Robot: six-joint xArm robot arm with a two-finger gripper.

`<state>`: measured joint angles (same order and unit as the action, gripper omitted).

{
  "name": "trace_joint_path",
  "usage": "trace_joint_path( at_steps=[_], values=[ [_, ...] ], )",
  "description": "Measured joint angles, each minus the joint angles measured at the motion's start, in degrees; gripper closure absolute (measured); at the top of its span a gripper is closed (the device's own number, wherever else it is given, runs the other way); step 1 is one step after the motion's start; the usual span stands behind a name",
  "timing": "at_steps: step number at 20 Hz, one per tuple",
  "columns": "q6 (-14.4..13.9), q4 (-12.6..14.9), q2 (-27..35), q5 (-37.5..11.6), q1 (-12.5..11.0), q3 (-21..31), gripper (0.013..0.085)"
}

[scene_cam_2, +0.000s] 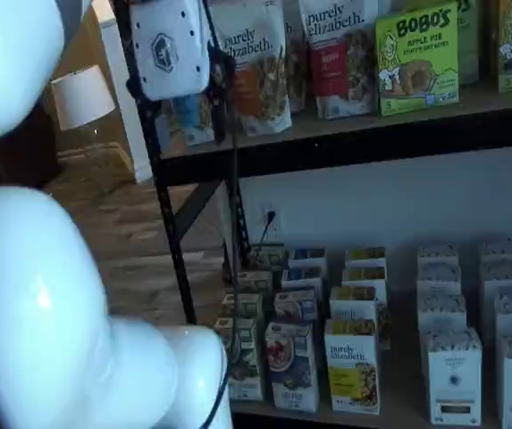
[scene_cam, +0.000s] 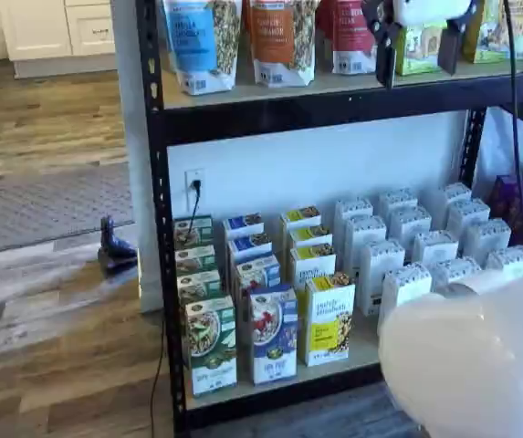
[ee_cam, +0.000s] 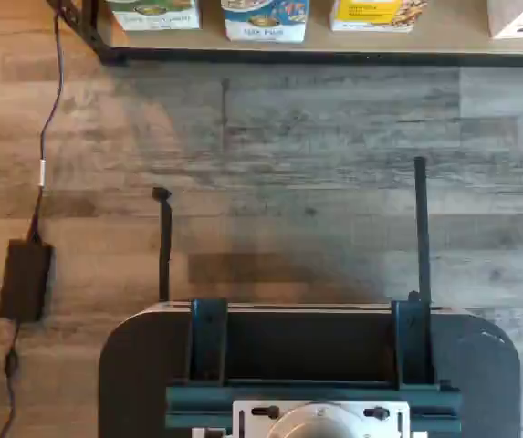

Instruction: Pick up the blue and white box that is on the bottom shelf, the second box from the left

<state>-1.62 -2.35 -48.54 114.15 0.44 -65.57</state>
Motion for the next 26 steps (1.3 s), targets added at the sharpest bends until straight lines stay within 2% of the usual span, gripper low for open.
trace_joint_path(
  at_steps=[1, 7, 12, 16, 20, 26],
  values=[
    [-4.9, 8.7, -3.3, -5.8, 7.8, 3.3, 0.013],
    [-5.9, 8.4, -3.2, -6.7, 8.5, 4.1, 0.013],
    [-5.4, 7.8, -3.9, -8.7, 7.6, 6.1, 0.013],
    [-4.0, 6.3, -4.5, -11.6, 5.6, 9.1, 0.013],
    [-2.2, 4.3, -5.1, -15.3, 3.1, 12.5, 0.013],
    [-0.9, 3.6, -5.3, -21.5, 1.5, 17.5, 0.013]
  ],
)
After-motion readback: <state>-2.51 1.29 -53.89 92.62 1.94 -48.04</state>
